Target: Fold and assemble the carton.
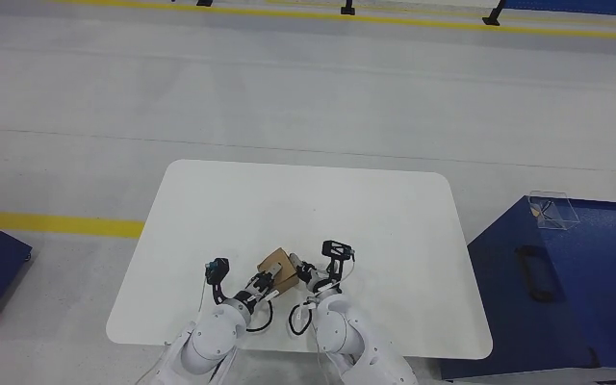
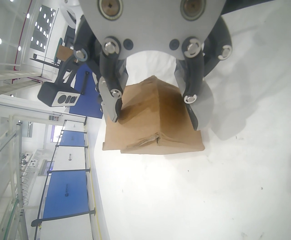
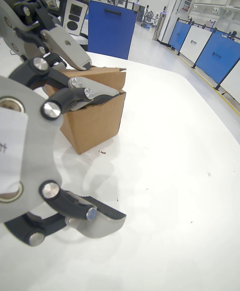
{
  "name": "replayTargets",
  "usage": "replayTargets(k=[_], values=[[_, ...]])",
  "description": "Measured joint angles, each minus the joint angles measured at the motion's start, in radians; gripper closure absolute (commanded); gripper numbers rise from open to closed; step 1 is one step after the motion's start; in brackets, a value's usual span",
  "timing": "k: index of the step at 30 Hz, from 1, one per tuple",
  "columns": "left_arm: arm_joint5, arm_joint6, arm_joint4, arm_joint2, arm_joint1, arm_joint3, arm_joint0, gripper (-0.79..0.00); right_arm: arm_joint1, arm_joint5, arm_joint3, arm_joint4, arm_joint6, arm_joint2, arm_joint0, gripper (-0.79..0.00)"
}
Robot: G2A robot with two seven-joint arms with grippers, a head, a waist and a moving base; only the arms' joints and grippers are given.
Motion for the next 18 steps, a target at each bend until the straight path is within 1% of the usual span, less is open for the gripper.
replayTargets(k=[18], values=[[0.015,-0.008,0.008,0.005,-0.003,0.017,-0.015,-0.545,-0.009,0.007,0.004,-0.018,0.015,0.000,0.005,-0.785]])
